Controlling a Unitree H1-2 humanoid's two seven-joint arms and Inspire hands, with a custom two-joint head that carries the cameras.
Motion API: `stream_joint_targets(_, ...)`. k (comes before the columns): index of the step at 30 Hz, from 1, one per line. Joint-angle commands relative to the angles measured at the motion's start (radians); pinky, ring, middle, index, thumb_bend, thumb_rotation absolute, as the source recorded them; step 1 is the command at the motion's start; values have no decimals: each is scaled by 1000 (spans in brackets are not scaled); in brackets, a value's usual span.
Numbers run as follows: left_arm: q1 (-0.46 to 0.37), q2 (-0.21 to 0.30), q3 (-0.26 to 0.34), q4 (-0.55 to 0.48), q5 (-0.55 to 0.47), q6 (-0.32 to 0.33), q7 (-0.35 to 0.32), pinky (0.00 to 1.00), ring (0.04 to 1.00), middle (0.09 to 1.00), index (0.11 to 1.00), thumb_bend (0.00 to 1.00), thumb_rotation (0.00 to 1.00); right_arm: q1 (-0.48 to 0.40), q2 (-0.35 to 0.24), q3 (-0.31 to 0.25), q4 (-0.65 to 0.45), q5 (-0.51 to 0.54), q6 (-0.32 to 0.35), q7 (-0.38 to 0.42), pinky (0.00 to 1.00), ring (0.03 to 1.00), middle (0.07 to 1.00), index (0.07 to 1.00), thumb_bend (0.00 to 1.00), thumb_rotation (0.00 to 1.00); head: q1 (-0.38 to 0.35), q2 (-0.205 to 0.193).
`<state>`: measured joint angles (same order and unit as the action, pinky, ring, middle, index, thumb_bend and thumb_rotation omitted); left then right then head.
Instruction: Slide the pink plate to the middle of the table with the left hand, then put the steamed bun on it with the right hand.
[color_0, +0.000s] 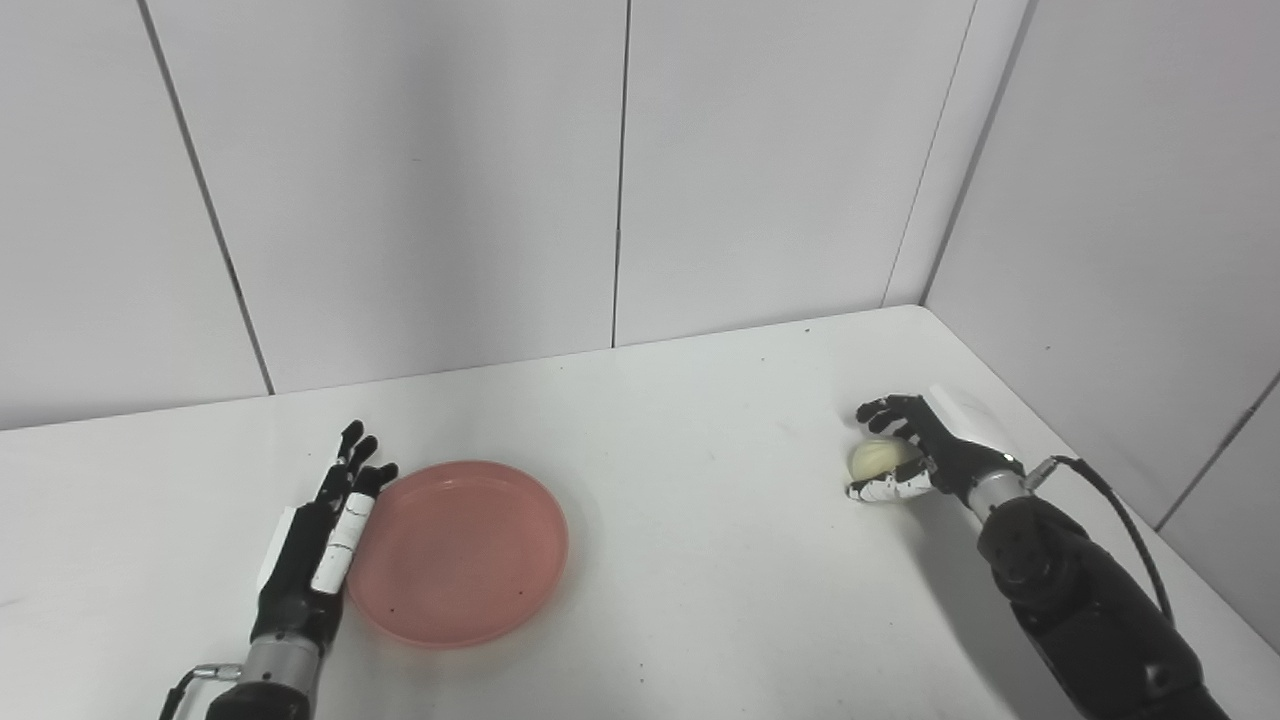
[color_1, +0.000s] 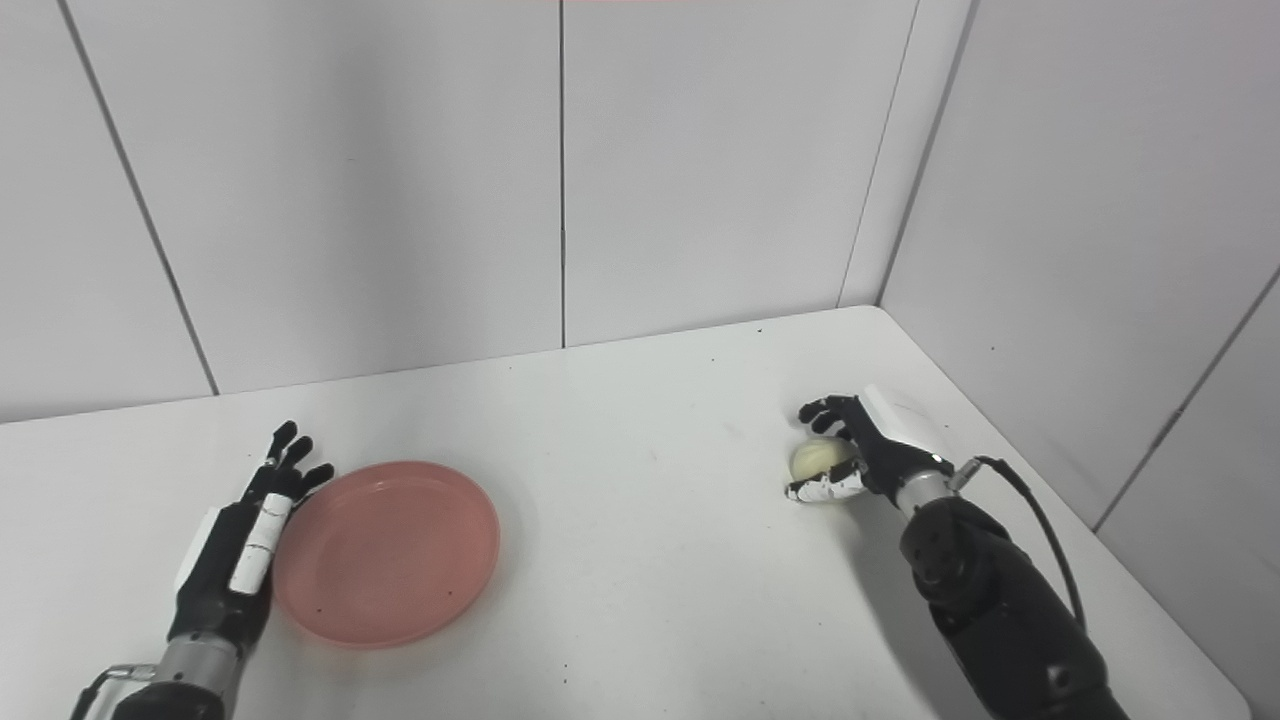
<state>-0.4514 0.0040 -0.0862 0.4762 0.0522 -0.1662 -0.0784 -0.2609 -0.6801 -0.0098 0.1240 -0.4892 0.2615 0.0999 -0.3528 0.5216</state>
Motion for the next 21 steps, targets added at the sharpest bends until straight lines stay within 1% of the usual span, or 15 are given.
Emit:
stream_joint_targets(1,11,-1,-2,4,-3,2,-6,849,896,987,1000,823,906,-31,-31,-15,-88,-4,3,4,539,628,708,687,820,66,4,-1)
stream_joint_targets(3,10,-4,0,7,-9,5,-9,859,903,987,1000,837,897,-45,-19,-13,-158,-15,28,20,522,615,699,675,828,15,7,-3)
stream_joint_targets(5,10,-6,-1,7,-7,4,-8,865,905,989,1000,837,893,-58,-4,-15,-204,-15,30,25,517,604,685,662,839,3,10,-4)
stream_joint_targets(7,11,-9,-2,7,-4,1,-6,863,907,990,1000,835,889,-71,9,-19,-219,-5,-3,13,499,581,658,640,852,0,14,-4)
stream_joint_targets(9,11,-11,-2,8,-4,-2,-4,862,908,990,1000,827,894,-85,20,-22,-221,7,-55,-4,481,560,630,624,854,0,16,-4)
stream_joint_targets(11,12,-15,-1,5,-5,0,-4,864,912,992,1000,816,895,-97,28,-21,-225,13,-79,-7,465,538,593,609,847,0,18,-4)
stream_joint_targets(12,12,-16,0,6,-8,-1,-5,865,908,991,1000,810,892,-102,31,-20,-227,12,-85,-6,460,530,531,604,682,0,18,-4)
stream_joint_targets(13,12,-18,0,7,-7,-2,-4,869,908,991,1000,810,888,-107,35,-18,-233,9,-90,-5,459,527,510,603,627,0,21,-4)
stream_joint_targets(14,12,-18,0,8,-7,-3,-3,870,905,990,1000,810,887,-111,37,-16,-237,6,-93,-5,455,522,497,601,593,0,21,-4)
stream_joint_targets(16,12,-22,-1,7,-4,-1,0,878,909,992,1000,828,877,-128,47,-3,-260,-8,-103,-6,447,512,473,531,537,2,26,-4)
stream_joint_targets(18,11,-24,-1,7,-2,2,2,882,911,992,1000,837,877,-145,58,9,-286,-17,-91,5,445,508,470,525,531,2,30,-5)
stream_joint_targets(21,11,-26,-4,8,3,-1,6,891,911,993,1000,821,882,-167,70,23,-307,-18,-89,17,445,502,467,524,528,2,33,-5)
